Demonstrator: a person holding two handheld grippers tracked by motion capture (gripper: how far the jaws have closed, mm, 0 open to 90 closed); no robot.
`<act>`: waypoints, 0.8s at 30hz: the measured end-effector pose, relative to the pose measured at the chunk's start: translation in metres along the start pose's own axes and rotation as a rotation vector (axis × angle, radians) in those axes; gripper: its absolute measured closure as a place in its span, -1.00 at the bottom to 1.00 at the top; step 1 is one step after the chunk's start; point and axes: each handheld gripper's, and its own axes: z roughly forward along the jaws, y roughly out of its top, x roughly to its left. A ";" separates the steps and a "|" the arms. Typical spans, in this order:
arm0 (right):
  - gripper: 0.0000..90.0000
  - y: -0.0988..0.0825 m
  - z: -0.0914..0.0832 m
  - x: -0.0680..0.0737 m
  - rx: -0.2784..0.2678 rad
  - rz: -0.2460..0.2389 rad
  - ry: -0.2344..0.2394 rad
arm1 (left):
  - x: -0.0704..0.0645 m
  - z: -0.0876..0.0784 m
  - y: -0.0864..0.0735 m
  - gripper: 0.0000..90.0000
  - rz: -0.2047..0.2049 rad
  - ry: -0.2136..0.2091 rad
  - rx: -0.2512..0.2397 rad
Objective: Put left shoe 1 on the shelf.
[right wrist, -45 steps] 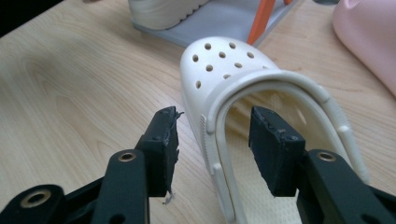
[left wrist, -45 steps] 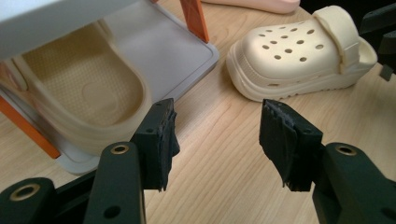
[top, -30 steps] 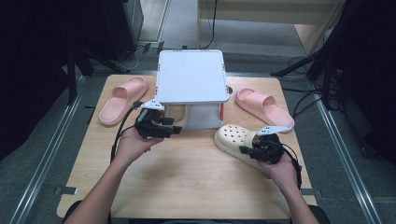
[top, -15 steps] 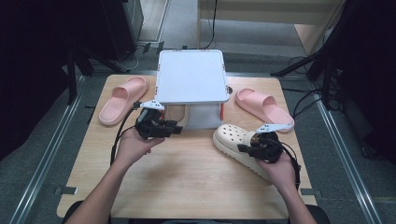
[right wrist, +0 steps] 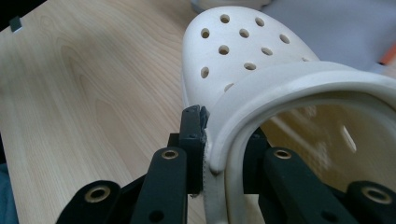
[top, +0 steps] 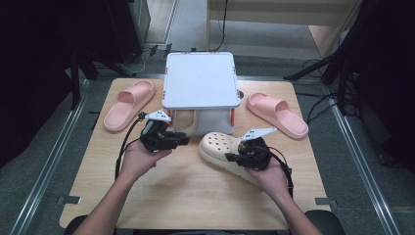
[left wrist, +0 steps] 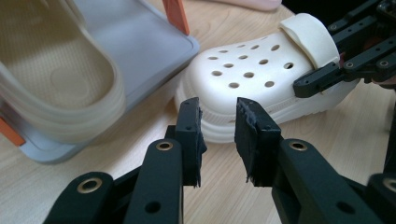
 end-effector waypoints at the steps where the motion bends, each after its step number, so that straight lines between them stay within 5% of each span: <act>1: 0.72 0.002 0.004 0.002 0.003 -0.009 0.005 | -0.001 0.000 -0.001 0.58 -0.002 0.004 0.003; 13: 0.72 0.012 0.038 0.011 0.029 -0.036 0.039 | -0.004 0.010 -0.017 0.65 -0.010 0.017 0.042; 24: 0.44 0.009 0.027 0.013 0.026 -0.030 0.095 | -0.003 0.012 -0.020 0.64 -0.011 0.026 0.038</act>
